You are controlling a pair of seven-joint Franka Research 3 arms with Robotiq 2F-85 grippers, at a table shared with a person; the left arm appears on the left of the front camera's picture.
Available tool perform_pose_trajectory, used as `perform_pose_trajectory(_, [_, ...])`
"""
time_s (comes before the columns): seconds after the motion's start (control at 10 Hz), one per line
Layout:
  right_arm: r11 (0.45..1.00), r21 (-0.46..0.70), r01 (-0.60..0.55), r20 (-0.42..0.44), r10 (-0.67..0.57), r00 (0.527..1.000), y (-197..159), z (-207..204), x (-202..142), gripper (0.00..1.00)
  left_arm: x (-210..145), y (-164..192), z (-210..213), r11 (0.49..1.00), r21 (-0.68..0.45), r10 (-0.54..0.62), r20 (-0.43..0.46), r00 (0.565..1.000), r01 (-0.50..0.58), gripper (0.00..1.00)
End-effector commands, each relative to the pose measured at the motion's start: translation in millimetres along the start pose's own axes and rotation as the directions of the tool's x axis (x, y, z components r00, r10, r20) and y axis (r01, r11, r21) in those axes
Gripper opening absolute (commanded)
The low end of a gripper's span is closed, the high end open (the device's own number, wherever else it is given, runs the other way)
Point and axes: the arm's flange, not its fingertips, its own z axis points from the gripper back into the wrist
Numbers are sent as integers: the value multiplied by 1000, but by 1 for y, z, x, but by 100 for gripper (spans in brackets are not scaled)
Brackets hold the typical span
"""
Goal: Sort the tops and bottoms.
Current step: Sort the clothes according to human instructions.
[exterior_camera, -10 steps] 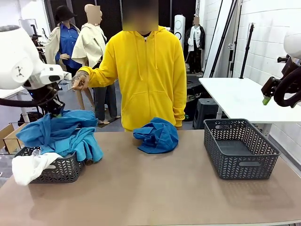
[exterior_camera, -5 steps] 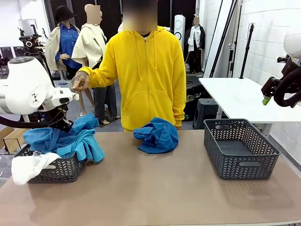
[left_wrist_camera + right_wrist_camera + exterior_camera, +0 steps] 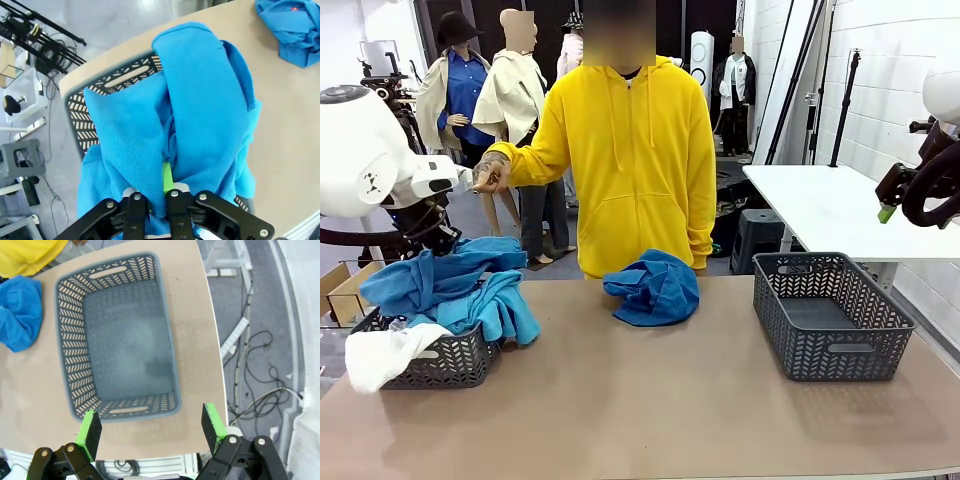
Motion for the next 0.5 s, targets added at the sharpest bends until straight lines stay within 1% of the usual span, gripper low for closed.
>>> perform_pose_trajectory(0.0, [1000,-21,14,-4,-14,1000,1,0,-2,100,5,-1,4,1000,13,6,-15,1000,-5,46])
perform_pose_trajectory(0.2, [1000,-21,14,-4,-14,1000,1,0,-2,100,8,1,9,1000,18,20,-25,999,-19,86])
perform_pose_trajectory(0.3, [1000,-21,14,-4,-14,1000,1,0,-2,100,9,3,11,1000,4,28,-23,999,-27,100])
perform_pose_trajectory(0.4, [1000,-21,14,-4,-14,1000,1,0,-2,100,10,4,15,999,-10,40,-18,999,-40,100])
